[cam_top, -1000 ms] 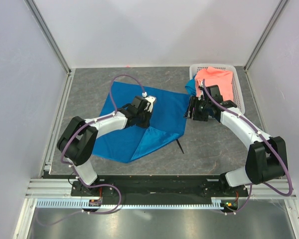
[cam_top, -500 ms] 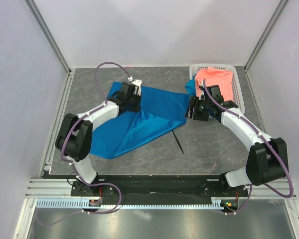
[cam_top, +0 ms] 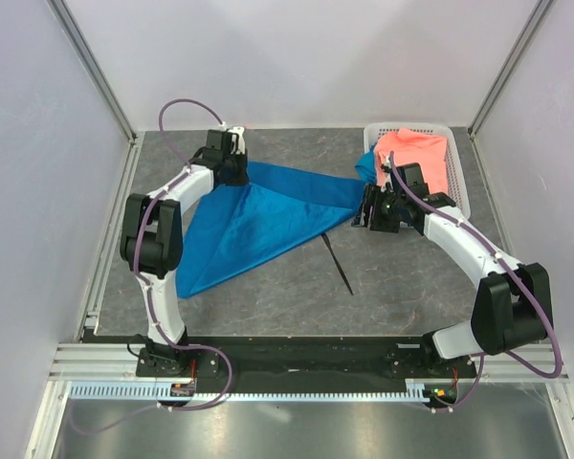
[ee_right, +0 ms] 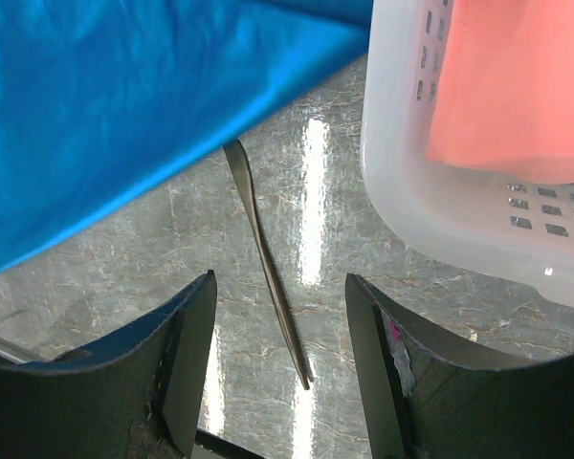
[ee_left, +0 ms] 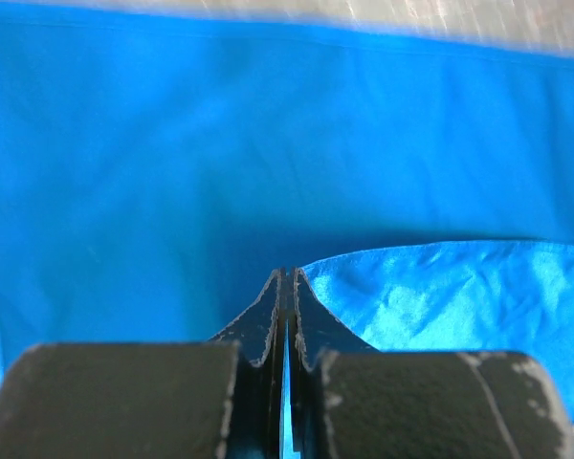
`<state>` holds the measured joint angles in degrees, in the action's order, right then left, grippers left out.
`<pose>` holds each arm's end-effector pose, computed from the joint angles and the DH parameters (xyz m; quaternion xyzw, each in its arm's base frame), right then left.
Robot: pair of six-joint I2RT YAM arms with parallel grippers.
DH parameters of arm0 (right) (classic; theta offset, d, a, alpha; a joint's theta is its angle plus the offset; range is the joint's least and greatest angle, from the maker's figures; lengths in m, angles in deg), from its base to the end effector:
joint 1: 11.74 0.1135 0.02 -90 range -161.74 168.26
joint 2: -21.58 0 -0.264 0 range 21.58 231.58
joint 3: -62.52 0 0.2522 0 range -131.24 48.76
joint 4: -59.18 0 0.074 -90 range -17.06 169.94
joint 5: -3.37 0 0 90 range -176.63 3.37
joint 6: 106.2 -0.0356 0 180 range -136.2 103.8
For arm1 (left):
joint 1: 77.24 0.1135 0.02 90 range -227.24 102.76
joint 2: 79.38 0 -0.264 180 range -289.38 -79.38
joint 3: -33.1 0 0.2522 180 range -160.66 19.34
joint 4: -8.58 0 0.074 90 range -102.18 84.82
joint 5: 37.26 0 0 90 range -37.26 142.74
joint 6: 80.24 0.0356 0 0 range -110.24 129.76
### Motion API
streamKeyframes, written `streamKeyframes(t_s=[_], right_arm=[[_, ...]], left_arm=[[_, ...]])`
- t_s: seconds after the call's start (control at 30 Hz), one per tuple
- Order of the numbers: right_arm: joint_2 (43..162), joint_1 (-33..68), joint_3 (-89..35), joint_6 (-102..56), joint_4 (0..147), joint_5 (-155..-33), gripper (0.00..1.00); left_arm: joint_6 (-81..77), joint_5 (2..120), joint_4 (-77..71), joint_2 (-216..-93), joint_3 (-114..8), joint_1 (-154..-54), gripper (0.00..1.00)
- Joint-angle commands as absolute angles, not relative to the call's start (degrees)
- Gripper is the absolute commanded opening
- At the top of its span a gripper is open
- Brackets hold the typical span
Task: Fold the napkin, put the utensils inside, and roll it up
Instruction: Fold the napkin
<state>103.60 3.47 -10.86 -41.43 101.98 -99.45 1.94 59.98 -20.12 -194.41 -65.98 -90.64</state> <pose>0.2879 0.0864 0.2520 0.0452 0.9377 0.2123 0.2715 0.4386 -0.1091 0.2066 0.0691 0.9186 -0.1281 0.3674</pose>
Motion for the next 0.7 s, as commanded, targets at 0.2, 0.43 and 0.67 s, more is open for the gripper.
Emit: streamKeyframes(t_s=[0.2,0.43,0.67], right_arm=[[106.3,3.29,-14.26,-42.21,100.45,-97.62,0.65],[107.18,3.38,-15.14,-42.92,100.45,-96.83,0.65],[107.1,3.38,-14.97,-43.27,100.54,-96.65,0.65]], left_arm=[[6.94,64.95,-24.87,-205.68,-84.45,-84.89,0.02],[6.95,66.8,-25.75,-208.58,-89.55,-81.99,0.02],[6.86,67.86,-26.01,-211.04,-92.01,-80.49,0.02]])
